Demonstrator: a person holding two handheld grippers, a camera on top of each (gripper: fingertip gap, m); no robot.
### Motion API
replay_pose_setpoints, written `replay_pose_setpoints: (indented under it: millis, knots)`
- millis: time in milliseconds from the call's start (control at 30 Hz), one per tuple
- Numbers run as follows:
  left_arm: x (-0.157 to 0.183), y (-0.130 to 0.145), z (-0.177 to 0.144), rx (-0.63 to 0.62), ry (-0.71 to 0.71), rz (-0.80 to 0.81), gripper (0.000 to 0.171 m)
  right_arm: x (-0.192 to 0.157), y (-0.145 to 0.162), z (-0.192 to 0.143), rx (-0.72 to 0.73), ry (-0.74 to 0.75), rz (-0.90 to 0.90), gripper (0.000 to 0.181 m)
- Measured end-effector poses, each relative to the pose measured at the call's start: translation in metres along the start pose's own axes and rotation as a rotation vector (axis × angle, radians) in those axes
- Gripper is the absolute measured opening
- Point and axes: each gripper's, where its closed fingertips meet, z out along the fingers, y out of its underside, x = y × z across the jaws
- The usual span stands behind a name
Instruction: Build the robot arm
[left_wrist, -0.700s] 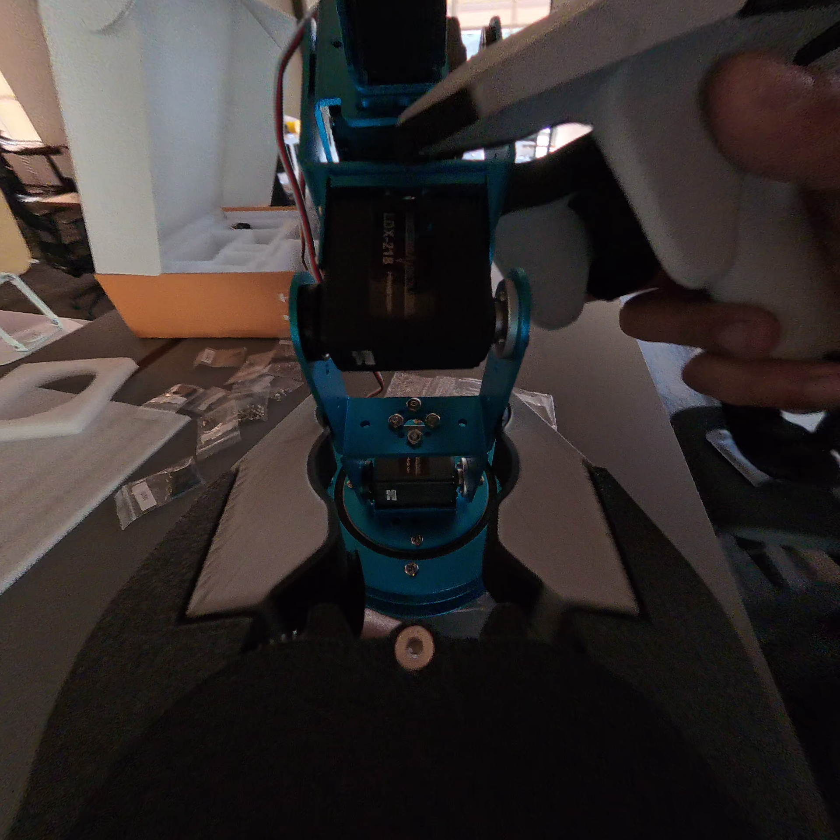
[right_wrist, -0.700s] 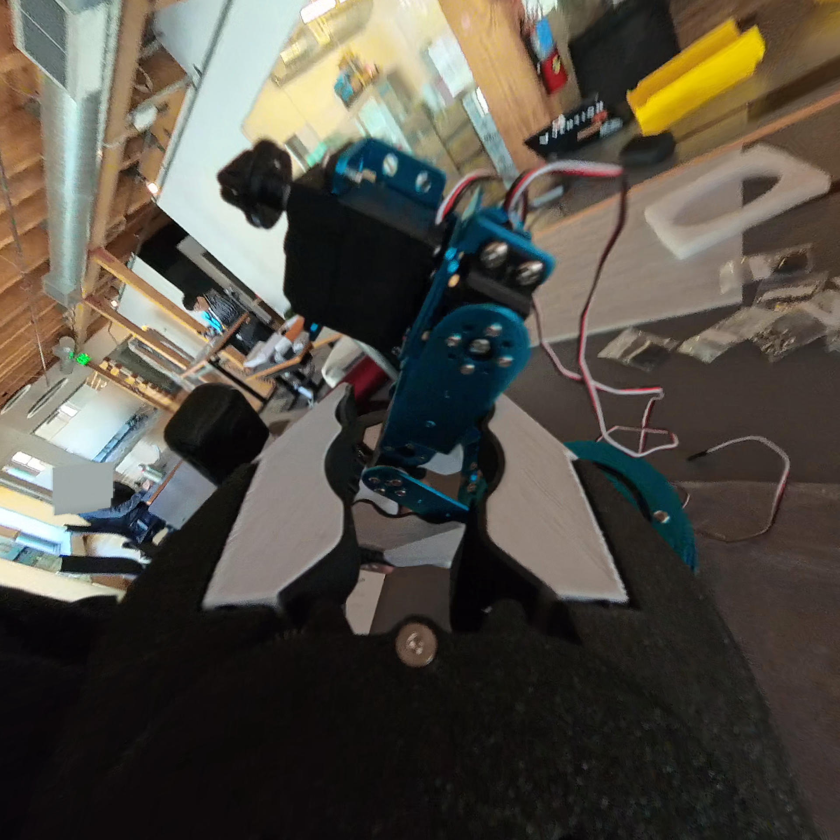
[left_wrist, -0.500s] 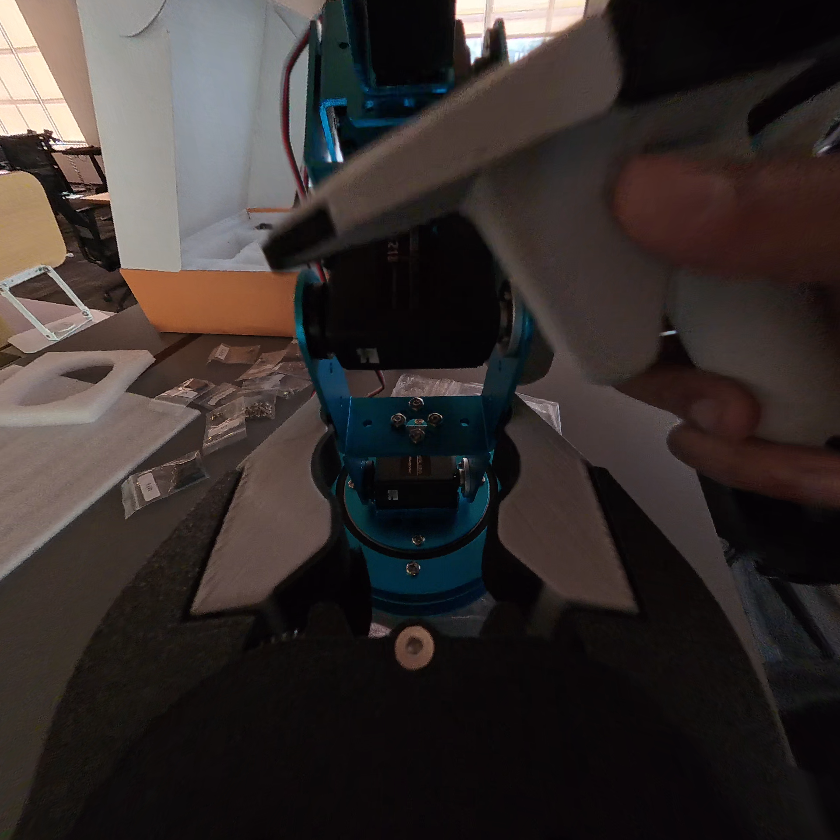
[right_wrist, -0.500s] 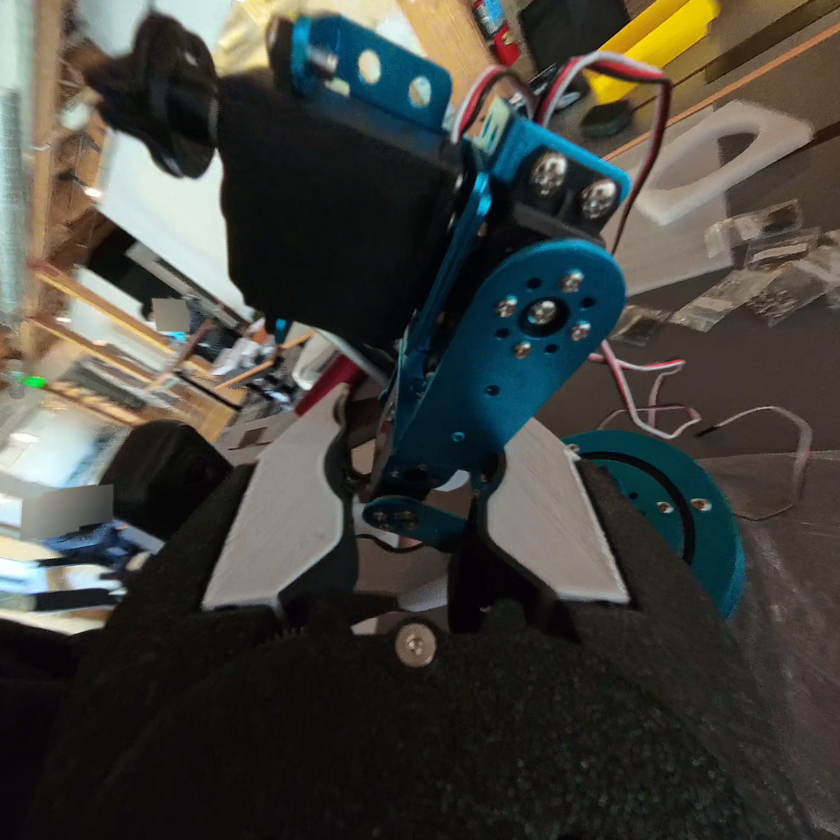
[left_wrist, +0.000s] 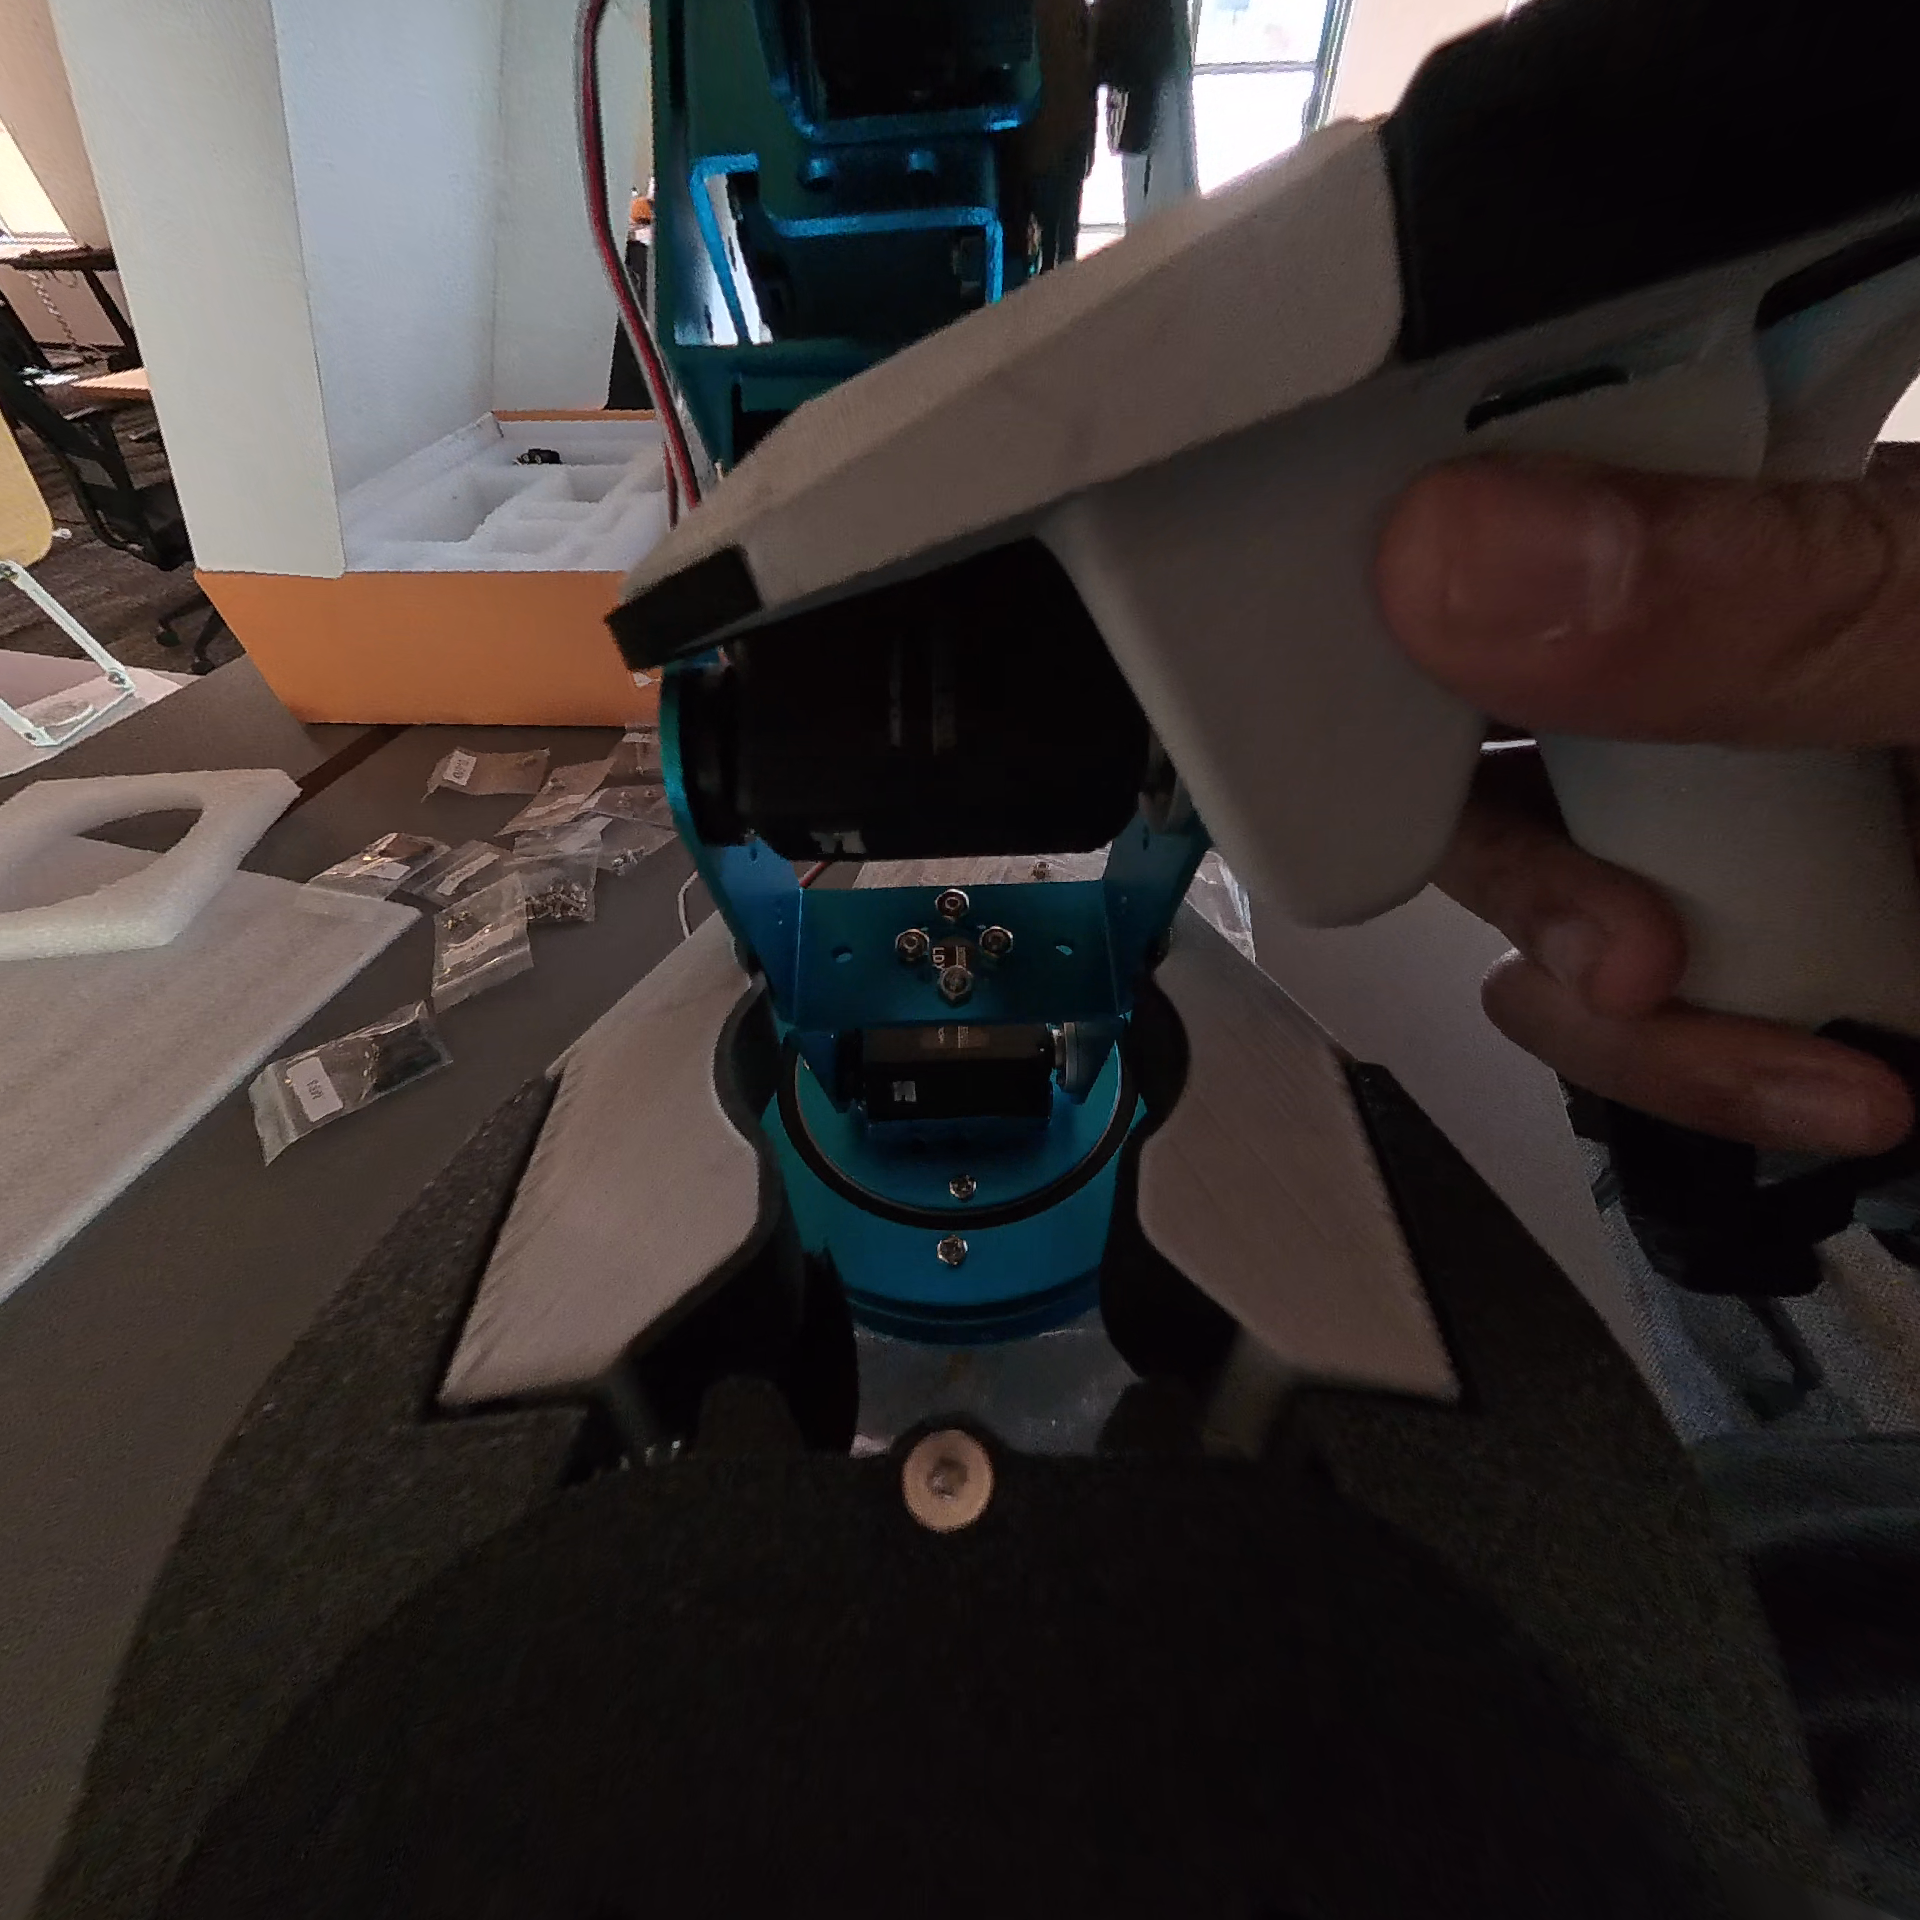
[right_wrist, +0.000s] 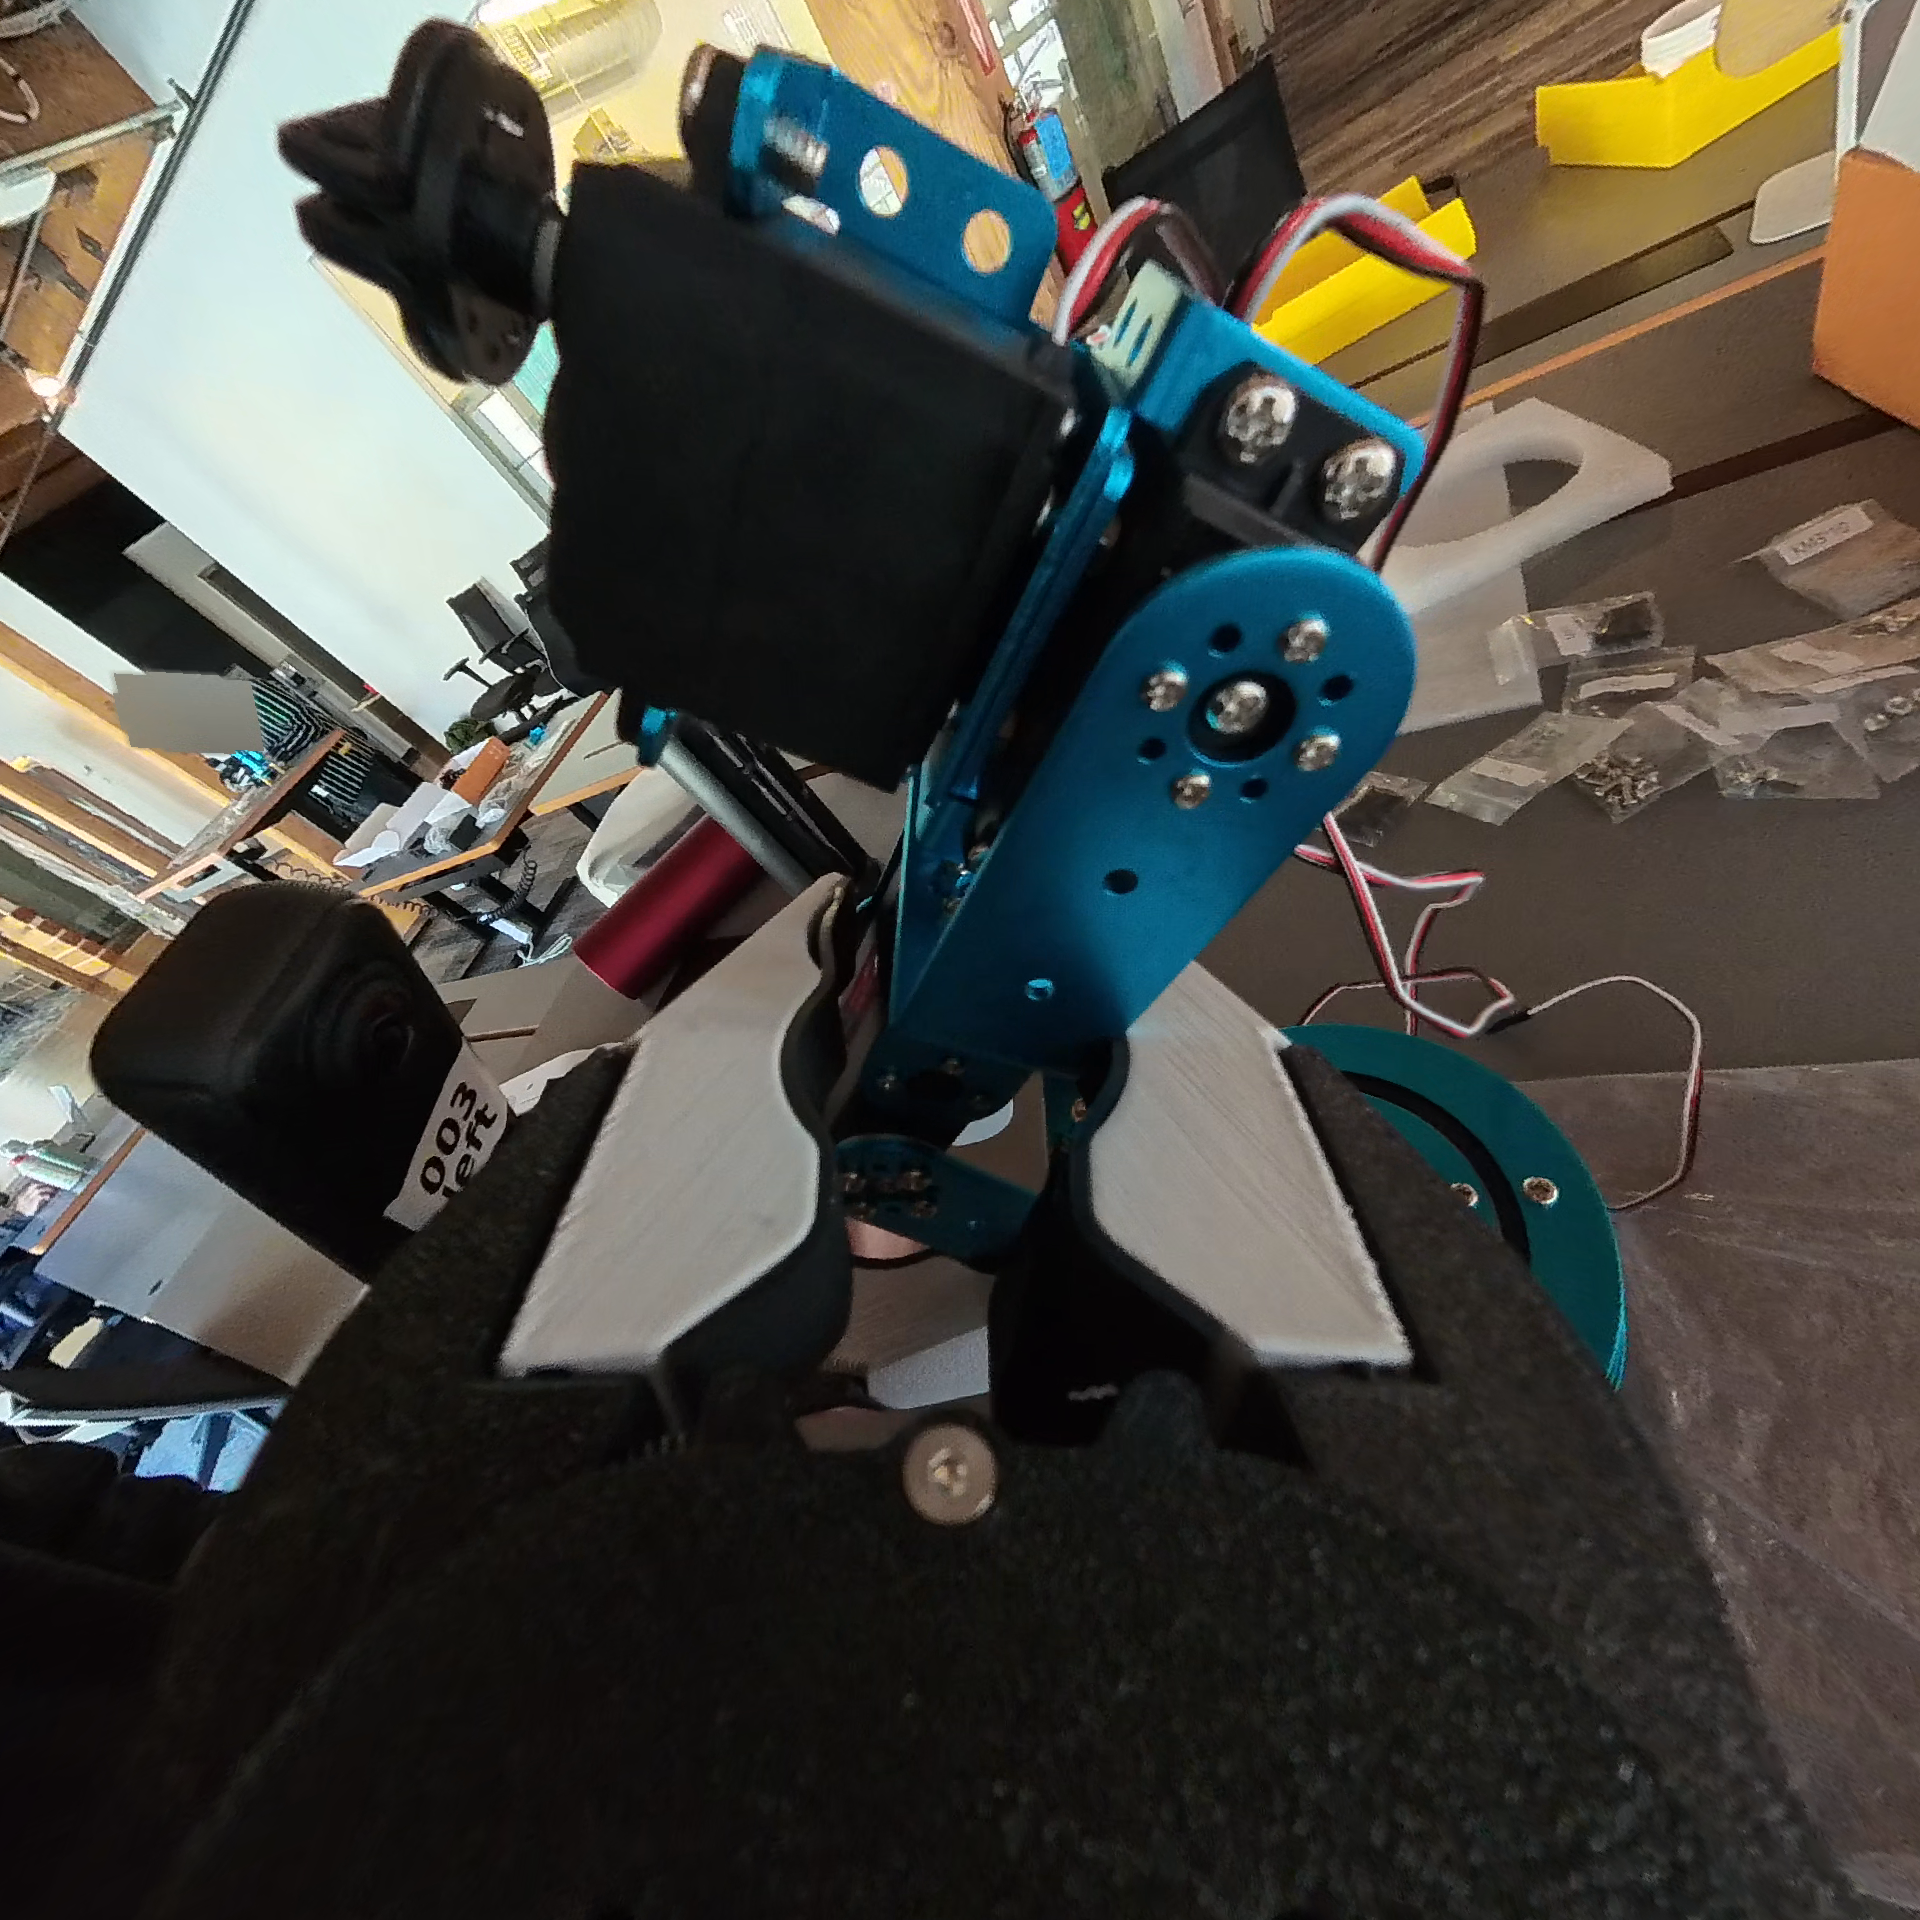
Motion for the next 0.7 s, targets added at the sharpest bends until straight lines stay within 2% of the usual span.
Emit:
replay_pose_setpoints:
  millis: [367,700]
  knots:
    - [0.007,-0.005,-0.003,-0.042,0.019,0.045,0.064,-0.01,-0.009,-0.012,0.054,0.012,-0.079,0.029]
    - [0.009,0.003,-0.002,-0.083,0.038,0.026,0.063,-0.006,-0.005,-0.01,0.017,0.047,-0.156,0.026]
